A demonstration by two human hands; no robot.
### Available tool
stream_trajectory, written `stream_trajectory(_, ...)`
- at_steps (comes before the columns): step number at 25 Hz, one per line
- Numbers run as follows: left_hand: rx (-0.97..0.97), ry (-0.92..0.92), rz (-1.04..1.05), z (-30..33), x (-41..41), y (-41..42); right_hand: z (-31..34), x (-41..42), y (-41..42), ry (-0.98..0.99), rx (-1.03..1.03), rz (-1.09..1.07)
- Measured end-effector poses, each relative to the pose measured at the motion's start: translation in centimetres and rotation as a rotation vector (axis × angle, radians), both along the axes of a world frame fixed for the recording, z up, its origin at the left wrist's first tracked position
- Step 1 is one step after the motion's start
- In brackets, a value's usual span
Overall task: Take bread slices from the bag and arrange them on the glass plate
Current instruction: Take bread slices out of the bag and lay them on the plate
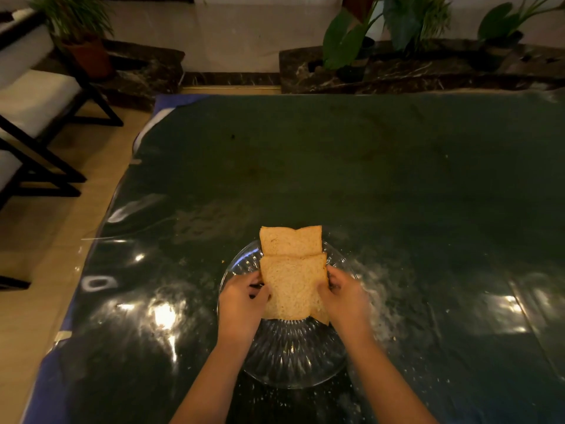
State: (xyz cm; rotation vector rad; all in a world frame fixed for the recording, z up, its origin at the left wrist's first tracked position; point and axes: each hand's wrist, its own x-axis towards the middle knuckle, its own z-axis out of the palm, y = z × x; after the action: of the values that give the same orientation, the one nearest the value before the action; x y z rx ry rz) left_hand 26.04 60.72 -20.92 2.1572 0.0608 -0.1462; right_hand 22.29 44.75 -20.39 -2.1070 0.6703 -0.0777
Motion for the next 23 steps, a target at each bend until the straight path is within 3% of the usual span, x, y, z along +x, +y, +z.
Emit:
stream_trajectory(11,-0.183,0.153,0.108,-0.1,0.3,-0.1,-0.7,0.5,1.0,-0.003,-0.053,-0.109)
stream_trajectory(16,-0.059,0.102,0.074,-0.1,0.6,0.0,-0.6,0.8,0.9,-0.021,0.090,-0.155)
stream_trajectory(23,-0.063,0.164,0.076,0.3,1.2,0.2,-0.1,1.0,0.1,-0.010,0.169,-0.157)
